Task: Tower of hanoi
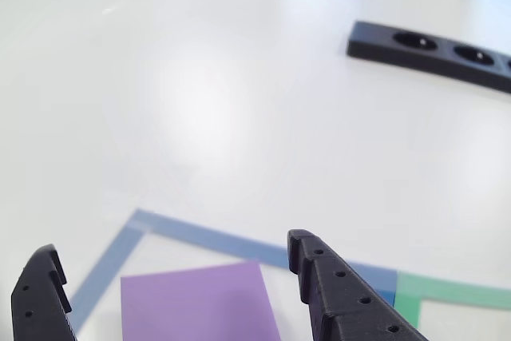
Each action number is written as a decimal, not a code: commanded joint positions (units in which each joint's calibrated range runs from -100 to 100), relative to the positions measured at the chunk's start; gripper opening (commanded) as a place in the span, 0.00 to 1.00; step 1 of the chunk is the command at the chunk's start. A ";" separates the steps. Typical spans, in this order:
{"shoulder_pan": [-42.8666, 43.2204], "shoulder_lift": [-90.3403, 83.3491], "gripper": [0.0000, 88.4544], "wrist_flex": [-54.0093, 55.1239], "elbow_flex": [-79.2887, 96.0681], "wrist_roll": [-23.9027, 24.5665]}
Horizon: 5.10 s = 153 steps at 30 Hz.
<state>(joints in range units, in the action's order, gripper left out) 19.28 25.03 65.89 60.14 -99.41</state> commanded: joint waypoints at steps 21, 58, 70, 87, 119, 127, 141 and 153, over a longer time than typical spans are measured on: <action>-3.99 -69.50 0.00 -93.53 -8.84 -0.59; -25.88 -84.49 0.27 -124.37 -20.38 -0.59; -24.50 -83.20 0.31 -82.36 11.60 -0.59; -22.06 -54.36 0.35 -32.42 24.50 -0.59; -21.76 -23.99 0.32 -8.95 16.24 -0.59; -21.22 -21.99 0.30 -8.71 15.24 -0.59; -20.08 -21.99 0.17 -8.06 15.87 -0.59; -20.08 -22.07 0.09 -8.06 16.69 -0.59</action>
<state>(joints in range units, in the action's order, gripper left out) -1.35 3.50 56.34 76.85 -99.41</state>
